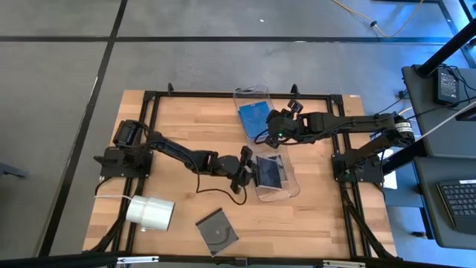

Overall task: Pick & place jewel cases by type
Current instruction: Put the top black CD case into the bottom transparent bin

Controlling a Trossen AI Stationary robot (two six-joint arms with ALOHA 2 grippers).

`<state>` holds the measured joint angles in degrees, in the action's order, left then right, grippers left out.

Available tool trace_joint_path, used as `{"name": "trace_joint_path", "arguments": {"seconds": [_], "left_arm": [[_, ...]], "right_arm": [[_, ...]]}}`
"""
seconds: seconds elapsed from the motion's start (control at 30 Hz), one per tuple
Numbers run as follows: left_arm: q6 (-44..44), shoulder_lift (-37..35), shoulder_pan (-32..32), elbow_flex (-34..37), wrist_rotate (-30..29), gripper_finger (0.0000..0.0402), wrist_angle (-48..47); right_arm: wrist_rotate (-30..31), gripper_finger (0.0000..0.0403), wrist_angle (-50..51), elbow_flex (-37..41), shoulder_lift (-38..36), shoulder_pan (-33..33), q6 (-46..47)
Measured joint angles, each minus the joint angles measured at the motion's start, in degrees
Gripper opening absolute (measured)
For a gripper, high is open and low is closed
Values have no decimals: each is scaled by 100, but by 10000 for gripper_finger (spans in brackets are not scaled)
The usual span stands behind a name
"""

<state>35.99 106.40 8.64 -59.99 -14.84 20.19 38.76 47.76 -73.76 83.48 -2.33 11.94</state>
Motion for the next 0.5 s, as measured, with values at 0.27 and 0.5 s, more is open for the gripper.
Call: {"name": "trace_joint_path", "arguments": {"seconds": [0.27,0.5], "left_arm": [[-834,-277,-65,-2,232,160,-1139],[-1283,-281,-75,-7,730,159,-1133]], "right_arm": [[0,139,-2,0,0,0,-7],[2,139,-7,0,0,-2,-2]]}}
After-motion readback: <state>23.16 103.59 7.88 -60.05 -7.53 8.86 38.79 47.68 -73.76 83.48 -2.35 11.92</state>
